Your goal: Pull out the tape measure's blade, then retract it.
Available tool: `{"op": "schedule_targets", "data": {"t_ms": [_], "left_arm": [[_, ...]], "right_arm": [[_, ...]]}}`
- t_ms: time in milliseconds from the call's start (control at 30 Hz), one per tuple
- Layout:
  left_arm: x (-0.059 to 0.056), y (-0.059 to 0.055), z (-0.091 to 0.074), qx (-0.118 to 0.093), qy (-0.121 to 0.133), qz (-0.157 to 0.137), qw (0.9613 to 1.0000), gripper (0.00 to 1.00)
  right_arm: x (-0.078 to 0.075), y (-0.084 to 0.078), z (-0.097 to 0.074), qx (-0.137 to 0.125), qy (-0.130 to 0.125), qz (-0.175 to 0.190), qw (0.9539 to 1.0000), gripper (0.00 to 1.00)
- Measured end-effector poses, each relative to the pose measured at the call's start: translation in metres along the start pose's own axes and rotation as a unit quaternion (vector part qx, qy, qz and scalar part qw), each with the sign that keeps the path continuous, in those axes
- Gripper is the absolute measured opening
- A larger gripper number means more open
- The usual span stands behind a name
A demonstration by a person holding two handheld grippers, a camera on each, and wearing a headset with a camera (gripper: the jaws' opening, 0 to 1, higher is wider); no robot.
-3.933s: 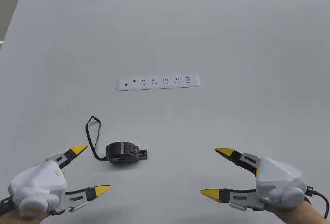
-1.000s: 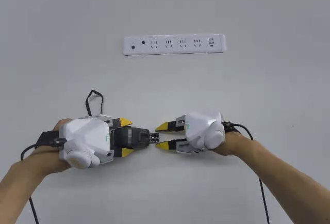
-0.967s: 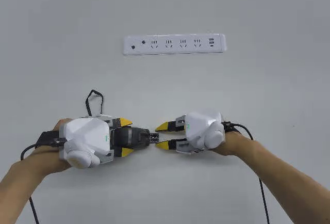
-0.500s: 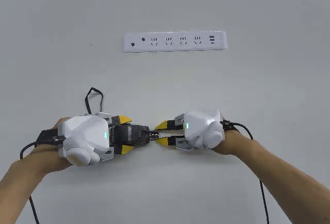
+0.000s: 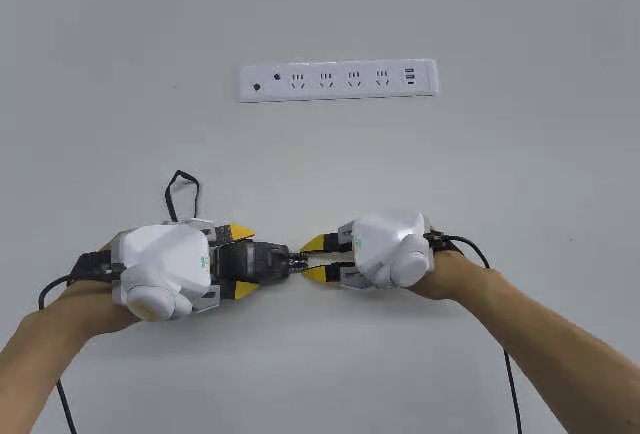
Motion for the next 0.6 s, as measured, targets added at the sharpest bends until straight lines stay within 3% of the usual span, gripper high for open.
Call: {"op": "schedule_targets", "data": {"t_ms": [600], "left_arm": [[0.000, -0.003, 0.000, 0.003, 0.003, -0.004, 1.0000, 0.32]], "right_arm": [[-0.004, -0.005, -0.013, 0.006, 0.002, -0.002, 1.0000, 0.10]]}}
Point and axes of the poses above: the centre of the closed fingertips' face, and the gripper's own axes: z roughly forward along the fingers, x roughly to its left, y roughly out of its top, the point moved 5 cm from there along -z, roughly backward along the fingers, and after that the axes turned 15 degrees about -y, right-handed, at the moved point
